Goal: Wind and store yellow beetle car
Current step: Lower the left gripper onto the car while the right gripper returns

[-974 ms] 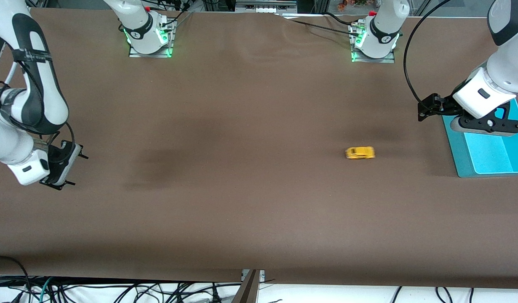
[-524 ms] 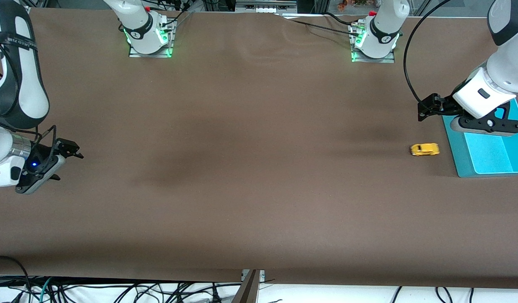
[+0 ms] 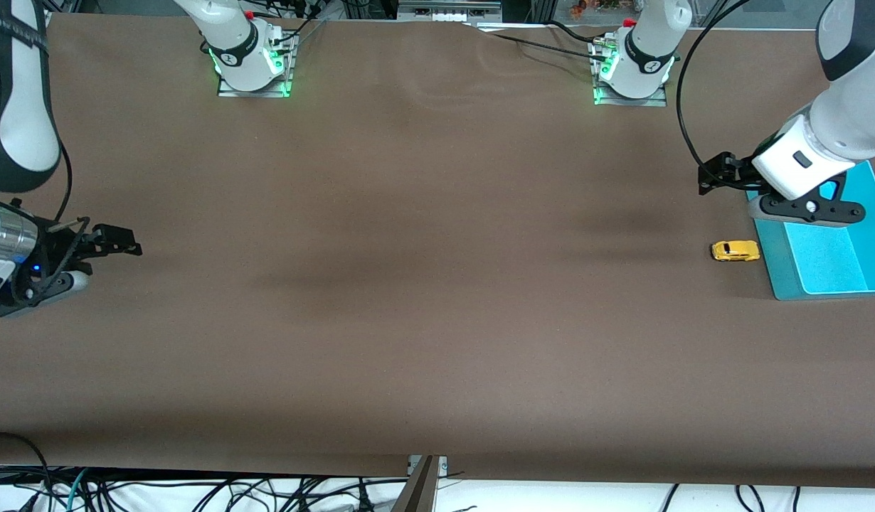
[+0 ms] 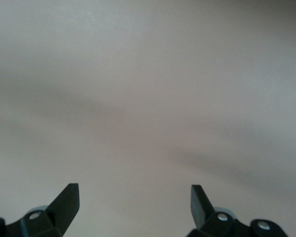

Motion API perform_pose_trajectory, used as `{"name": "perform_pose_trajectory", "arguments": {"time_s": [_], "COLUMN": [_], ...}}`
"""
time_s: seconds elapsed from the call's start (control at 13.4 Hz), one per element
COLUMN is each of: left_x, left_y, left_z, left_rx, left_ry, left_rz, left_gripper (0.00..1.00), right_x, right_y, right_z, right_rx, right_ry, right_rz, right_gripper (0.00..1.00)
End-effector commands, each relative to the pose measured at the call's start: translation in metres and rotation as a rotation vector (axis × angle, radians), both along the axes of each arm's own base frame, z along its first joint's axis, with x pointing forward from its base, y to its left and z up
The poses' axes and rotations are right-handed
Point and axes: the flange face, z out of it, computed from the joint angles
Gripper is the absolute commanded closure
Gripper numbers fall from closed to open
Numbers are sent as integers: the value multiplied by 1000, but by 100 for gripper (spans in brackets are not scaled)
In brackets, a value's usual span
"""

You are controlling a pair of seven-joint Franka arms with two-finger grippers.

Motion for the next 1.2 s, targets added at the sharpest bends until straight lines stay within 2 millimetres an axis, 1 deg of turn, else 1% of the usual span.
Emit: {"name": "perform_pose_trajectory", "arguments": {"time_s": [0.0,0.07,0.15,0.22,0.3,0.37,0.52,0.6,0.75,0.82,0.9,0.97,1.05,1.12], "left_x": [-4,-4,-6,-5,-5,-4,1,3,6,8,9,12,14,17], "left_y": [-8,-3,-1,1,8,18,41,48,66,75,82,86,97,106], "left_z": [0,-3,-5,-9,-11,-14,-24,-26,-33,-39,-43,-49,-53,-63], "left_rx": [-2,-2,-4,-8,-13,-27,-62,-71,-91,-100,-96,-94,-92,-96], "left_ry": [39,51,70,84,89,98,115,116,126,137,149,150,151,156], "left_rz": [-9,-6,-46,-94,-137,-189,-318,-376,-499,-557,-626,-695,-752,-813], "left_gripper": [0,0,0,0,0,0,0,0,0,0,0,0,0,0], "right_x": [-18,-23,-26,-29,-32,-34,-33,-35,-39,-44,-51,-58,-62,-65], "right_y": [9,10,10,9,11,12,10,8,8,8,7,7,5,1], "right_z": [38,47,55,57,57,66,70,76,96,109,117,125,122,122], "right_rx": [-25,-31,-30,-28,-30,-45,-65,-70,-81,-89,-91,-94,-100,-129], "right_ry": [62,87,98,114,131,105,81,69,0,-30,-41,-47,-38,-38], "right_rz": [-135,-156,-161,-150,-151,-152,-146,-153,-161,-163,-163,-162,-167,-177], "right_gripper": [0,0,0,0,0,0,0,0,0,0,0,0,0,0]}}
